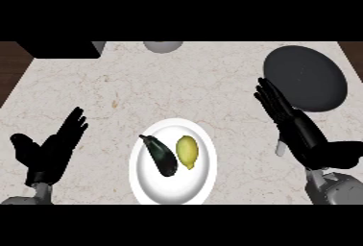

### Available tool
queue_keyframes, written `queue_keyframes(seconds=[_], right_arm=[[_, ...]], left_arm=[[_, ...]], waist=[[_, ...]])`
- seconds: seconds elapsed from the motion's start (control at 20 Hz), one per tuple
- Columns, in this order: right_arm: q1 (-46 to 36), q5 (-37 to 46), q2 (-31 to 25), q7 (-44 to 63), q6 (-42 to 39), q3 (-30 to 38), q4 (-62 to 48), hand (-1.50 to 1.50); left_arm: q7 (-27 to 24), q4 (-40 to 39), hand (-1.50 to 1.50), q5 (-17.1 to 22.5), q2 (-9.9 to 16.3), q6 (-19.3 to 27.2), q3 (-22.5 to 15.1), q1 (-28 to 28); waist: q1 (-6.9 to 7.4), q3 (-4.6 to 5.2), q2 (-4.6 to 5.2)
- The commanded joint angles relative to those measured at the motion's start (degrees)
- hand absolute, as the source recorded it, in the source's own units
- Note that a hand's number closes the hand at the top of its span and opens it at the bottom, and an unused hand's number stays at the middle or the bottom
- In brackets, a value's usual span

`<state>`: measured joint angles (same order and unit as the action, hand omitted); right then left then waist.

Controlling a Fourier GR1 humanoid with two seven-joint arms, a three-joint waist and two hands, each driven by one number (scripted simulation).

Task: Pick the eggplant from the plate and place it in the pan

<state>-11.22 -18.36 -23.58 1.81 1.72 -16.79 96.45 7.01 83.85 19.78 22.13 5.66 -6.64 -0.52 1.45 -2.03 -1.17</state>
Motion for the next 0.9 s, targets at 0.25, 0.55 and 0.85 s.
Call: queue_keyframes(seconds=[0.25,0.55,0.85], right_arm=[[-18.32,-13.55,17.41,2.71,-13.07,-9.59,-8.27,1.5],[-28.84,2.8,6.75,-13.05,-25.47,-7.79,-30.79,-1.5],[-35.62,13.45,1.77,-25.85,-32.08,-9.6,-41.87,-1.5]], left_arm=[[-1.31,5.26,0.0,-2.85,-0.25,2.18,0.16,-11.47],[3.61,5.87,0.0,-3.64,-3.35,7.12,-0.53,-11.31],[3.79,6.54,0.0,-3.31,-2.82,6.24,0.5,-10.37]], waist=[[8.18,1.7,3.63],[2.16,1.89,2.13],[1.67,1.93,1.95]])
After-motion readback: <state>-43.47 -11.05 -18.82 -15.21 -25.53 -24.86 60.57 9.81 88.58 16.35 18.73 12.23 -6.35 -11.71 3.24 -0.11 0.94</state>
